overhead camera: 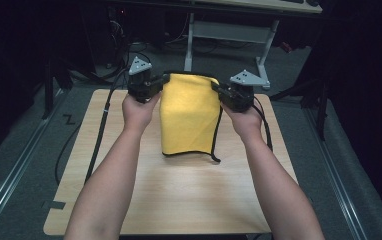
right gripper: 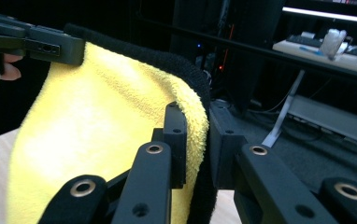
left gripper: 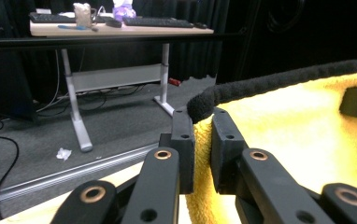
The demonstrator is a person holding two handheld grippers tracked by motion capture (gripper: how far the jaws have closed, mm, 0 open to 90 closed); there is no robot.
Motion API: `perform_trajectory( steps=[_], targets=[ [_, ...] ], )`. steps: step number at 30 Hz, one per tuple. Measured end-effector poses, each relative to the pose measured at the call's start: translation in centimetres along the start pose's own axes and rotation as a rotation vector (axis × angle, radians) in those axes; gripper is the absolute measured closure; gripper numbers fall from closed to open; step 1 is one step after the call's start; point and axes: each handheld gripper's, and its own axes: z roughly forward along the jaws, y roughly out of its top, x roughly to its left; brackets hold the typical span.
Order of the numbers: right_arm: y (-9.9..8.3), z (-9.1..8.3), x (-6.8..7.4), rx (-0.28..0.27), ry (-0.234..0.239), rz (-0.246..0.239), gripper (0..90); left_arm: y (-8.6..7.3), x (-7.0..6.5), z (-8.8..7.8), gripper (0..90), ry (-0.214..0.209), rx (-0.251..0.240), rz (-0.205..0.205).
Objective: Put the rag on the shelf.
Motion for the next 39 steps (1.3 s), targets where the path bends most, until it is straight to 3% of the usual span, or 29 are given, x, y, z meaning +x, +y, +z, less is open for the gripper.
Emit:
perform_trajectory(
  steps=[5, 16, 26, 39],
  targets=[
    [-0.6, 1.5, -0.9, 0.063, 0.013, -0.001, 79.8, -1.4, 0.7, 1.5, 81.0, 0.010, 0.081, -0.016],
    [-4.0, 3.1, -1.5, 0.170, 0.068, -0.002, 79.9, -5.5, 2.0, 2.8, 82.7, -0.052, 0.199, -0.083],
    [-5.4, 3.4, -1.6, 0.210, 0.114, 0.048, 80.1, -8.2, 2.3, 2.5, 82.9, -0.090, 0.232, -0.142],
    [-6.5, 3.6, -2.1, 0.223, 0.148, 0.131, 80.4, -10.3, 2.0, 2.5, 83.0, -0.113, 0.238, -0.171]
  ],
)
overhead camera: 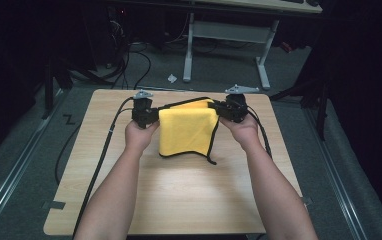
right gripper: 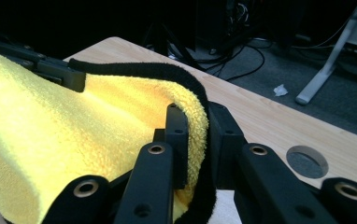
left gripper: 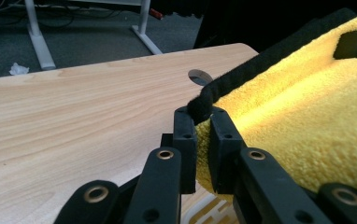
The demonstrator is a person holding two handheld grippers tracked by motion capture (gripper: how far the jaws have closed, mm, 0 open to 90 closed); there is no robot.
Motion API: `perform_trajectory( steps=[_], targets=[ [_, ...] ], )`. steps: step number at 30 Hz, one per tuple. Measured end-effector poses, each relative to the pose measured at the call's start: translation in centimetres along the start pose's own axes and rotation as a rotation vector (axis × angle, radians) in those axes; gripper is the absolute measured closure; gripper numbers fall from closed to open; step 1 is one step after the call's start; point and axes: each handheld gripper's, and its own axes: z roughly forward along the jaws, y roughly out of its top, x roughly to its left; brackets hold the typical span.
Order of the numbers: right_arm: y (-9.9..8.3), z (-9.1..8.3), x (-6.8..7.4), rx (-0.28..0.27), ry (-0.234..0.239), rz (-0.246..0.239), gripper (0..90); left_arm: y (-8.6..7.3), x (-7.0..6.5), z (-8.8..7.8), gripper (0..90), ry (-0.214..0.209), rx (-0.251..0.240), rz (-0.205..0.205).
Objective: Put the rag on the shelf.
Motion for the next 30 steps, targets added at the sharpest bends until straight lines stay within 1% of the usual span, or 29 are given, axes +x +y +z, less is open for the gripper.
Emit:
perform_trajectory(
  steps=[3, 7, 11, 15, 19, 24, 26, 29, 30],
  targets=[
    [-0.4, 0.1, -0.4, 0.008, 0.014, 0.008, 80.4, -0.3, 0.0, 0.1, 83.0, -0.004, 0.006, 0.004],
    [-0.8, 0.3, -0.6, 0.004, 0.023, 0.033, 80.4, -0.7, 0.0, 0.2, 83.0, -0.008, 0.013, -0.001],
    [-1.2, 0.5, -0.9, 0.005, 0.041, 0.060, 80.3, -1.1, 0.0, 0.3, 83.0, -0.005, 0.016, 0.002],
    [-1.7, 0.7, -1.2, 0.010, 0.058, 0.085, 79.7, -1.7, -0.1, 0.3, 83.0, -0.014, 0.013, 0.002],
    [-2.0, 1.0, -1.3, 0.009, 0.064, 0.093, 79.6, -2.3, -0.1, 0.3, 83.0, -0.015, 0.016, -0.003],
    [-2.7, 1.4, -1.3, 0.017, 0.075, 0.120, 79.5, -3.1, 0.1, 0.5, 83.0, -0.021, 0.028, -0.013],
    [-3.1, 1.5, -1.4, 0.020, 0.079, 0.132, 79.4, -3.4, 0.0, 0.6, 83.1, -0.021, 0.034, -0.010],
    [-3.6, 1.7, -1.5, 0.033, 0.082, 0.143, 79.4, -3.7, 0.0, 0.7, 83.1, -0.019, 0.050, -0.008],
    [-3.7, 1.8, -1.5, 0.038, 0.083, 0.149, 79.4, -3.9, 0.0, 0.7, 83.2, -0.021, 0.046, -0.014]
  ],
)
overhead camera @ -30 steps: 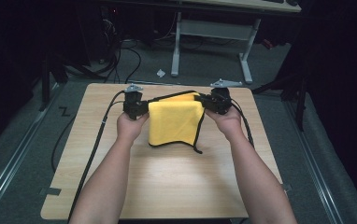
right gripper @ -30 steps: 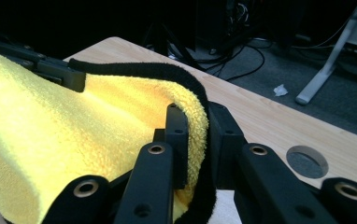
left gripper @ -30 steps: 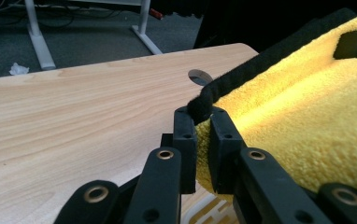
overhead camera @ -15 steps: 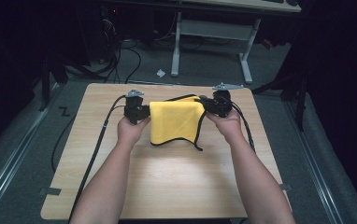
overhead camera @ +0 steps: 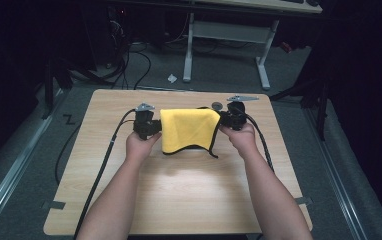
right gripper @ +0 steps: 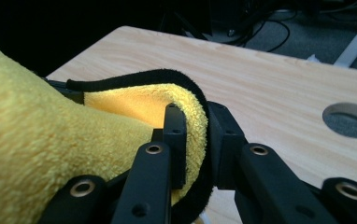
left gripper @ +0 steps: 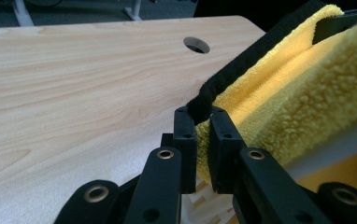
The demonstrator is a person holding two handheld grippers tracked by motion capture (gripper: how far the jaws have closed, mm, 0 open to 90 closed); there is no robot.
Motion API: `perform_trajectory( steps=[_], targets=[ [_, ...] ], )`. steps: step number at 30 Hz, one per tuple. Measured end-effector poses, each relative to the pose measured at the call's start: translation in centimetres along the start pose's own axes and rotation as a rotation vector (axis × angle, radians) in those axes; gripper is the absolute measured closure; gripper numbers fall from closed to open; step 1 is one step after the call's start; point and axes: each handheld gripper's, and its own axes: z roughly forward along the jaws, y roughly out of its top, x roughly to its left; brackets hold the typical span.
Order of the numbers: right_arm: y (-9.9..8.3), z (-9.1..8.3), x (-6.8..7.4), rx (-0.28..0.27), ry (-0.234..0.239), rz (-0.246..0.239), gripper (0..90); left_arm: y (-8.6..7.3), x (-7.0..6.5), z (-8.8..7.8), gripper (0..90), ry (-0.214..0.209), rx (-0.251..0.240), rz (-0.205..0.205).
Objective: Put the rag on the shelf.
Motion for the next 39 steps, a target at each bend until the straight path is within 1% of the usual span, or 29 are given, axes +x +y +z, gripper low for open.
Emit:
perform_trajectory(
  steps=[2, 5, 7, 10, 13, 16, 17, 19, 20, 21, 23, 26, 34, 37, 39],
  targets=[
    [-0.2, 0.1, 0.0, -0.003, 0.000, -0.002, 79.2, -0.3, 0.1, 0.0, 83.1, -0.007, -0.008, -0.016],
    [-0.3, 0.0, 0.3, -0.013, -0.014, -0.016, 76.6, -0.4, 0.1, -0.1, 82.8, -0.008, -0.015, -0.023],
    [-0.3, -0.1, 0.2, -0.015, -0.019, -0.002, 73.5, -0.4, 0.1, -0.1, 81.8, -0.004, -0.013, -0.023],
    [-0.3, -0.2, -0.2, -0.014, -0.029, 0.011, 65.9, -0.3, 0.0, -0.1, 79.2, 0.004, -0.011, -0.031],
    [-0.3, -0.3, -0.3, -0.018, -0.055, 0.013, 58.4, -0.2, -0.1, -0.2, 76.6, 0.021, -0.010, -0.027],
    [-0.2, -0.5, -0.4, -0.032, -0.095, -0.007, 55.1, -0.2, -0.1, -0.3, 75.1, 0.036, -0.009, -0.017],
    [-0.2, -0.6, -0.3, -0.032, -0.107, -0.009, 54.8, -0.2, -0.1, -0.4, 74.1, 0.050, -0.004, -0.013],
    [-0.1, -0.9, -0.3, -0.039, -0.138, -0.025, 54.3, -0.3, 0.0, -0.5, 72.3, 0.093, 0.020, 0.006],
    [-0.1, -1.0, -0.4, -0.048, -0.153, -0.025, 53.0, -0.5, 0.2, -0.5, 71.8, 0.101, 0.029, 0.008],
    [-0.1, -1.2, -0.5, -0.053, -0.157, -0.016, 52.5, -0.6, 0.4, -0.7, 70.8, 0.109, 0.033, 0.002],
    [0.0, -1.6, -0.7, -0.061, -0.169, -0.011, 52.0, -0.9, 0.9, -1.0, 70.0, 0.113, 0.020, -0.027],
    [0.2, -2.0, -0.9, -0.073, -0.180, -0.015, 51.9, -1.0, 1.2, -1.5, 69.0, 0.123, 0.012, -0.040],
    [0.3, -2.7, -1.2, -0.066, -0.215, -0.031, 52.4, -0.8, 1.5, -2.7, 65.7, 0.148, -0.008, -0.026],
    [0.1, -3.2, -1.2, -0.069, -0.223, -0.043, 56.3, -0.9, 1.7, -3.2, 65.6, 0.160, -0.005, -0.018],
    [-0.1, -3.6, -1.1, -0.071, -0.226, -0.057, 57.3, -1.0, 1.8, -3.6, 64.9, 0.164, -0.013, -0.024]
  ],
)
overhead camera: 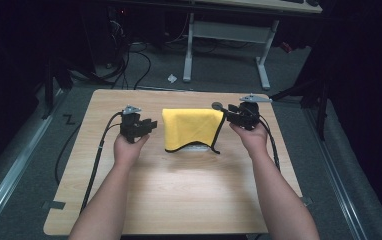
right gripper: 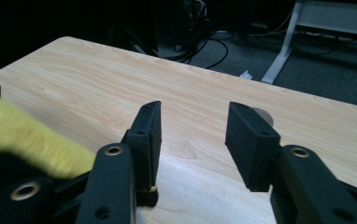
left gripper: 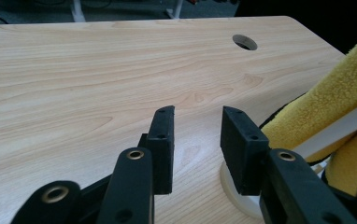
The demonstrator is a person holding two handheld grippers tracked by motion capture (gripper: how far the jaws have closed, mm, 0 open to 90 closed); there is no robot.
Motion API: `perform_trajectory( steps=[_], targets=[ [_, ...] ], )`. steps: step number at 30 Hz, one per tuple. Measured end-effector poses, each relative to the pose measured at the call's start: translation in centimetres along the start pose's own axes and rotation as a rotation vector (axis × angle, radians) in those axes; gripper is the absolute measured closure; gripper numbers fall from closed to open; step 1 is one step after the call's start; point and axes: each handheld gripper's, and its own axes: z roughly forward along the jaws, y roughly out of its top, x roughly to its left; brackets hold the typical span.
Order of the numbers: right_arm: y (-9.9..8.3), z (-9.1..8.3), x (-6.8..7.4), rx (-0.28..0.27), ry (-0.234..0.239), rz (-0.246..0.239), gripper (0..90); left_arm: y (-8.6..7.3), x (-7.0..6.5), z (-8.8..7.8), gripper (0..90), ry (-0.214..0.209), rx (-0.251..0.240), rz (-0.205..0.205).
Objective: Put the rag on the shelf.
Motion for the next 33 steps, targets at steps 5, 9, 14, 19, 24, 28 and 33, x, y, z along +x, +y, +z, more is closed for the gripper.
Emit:
perform_trajectory(
  steps=[5, 9, 14, 19, 24, 28, 33],
  targets=[
    [0.0, -1.0, 0.6, 0.008, -0.039, -0.059, 57.1, -0.1, 0.1, -1.1, 63.2, 0.016, -0.014, 0.008],
    [-0.5, -2.2, 0.9, -0.031, -0.058, -0.065, 56.5, -0.4, -0.1, -2.0, 61.3, 0.023, -0.032, 0.020],
    [-1.1, -3.6, 1.2, -0.031, -0.063, -0.069, 54.1, -1.3, -0.5, -3.3, 59.1, 0.013, -0.040, 0.037],
    [-2.3, -5.1, 1.9, -0.051, -0.076, -0.084, 53.5, -2.7, -1.2, -4.9, 55.0, 0.000, -0.047, 0.069],
    [-3.7, -6.7, 2.8, -0.066, -0.086, -0.108, 51.6, -4.5, -2.1, -6.6, 50.6, -0.014, -0.048, 0.093],
    [-5.0, -7.6, 4.0, -0.006, -0.092, -0.146, 47.4, -6.4, -3.0, -8.1, 49.0, -0.037, -0.052, 0.098],
    [-7.4, -9.2, 5.9, -0.054, -0.088, -0.183, 49.8, -9.4, -4.3, -9.4, 47.1, -0.062, -0.021, 0.105]
  ],
)
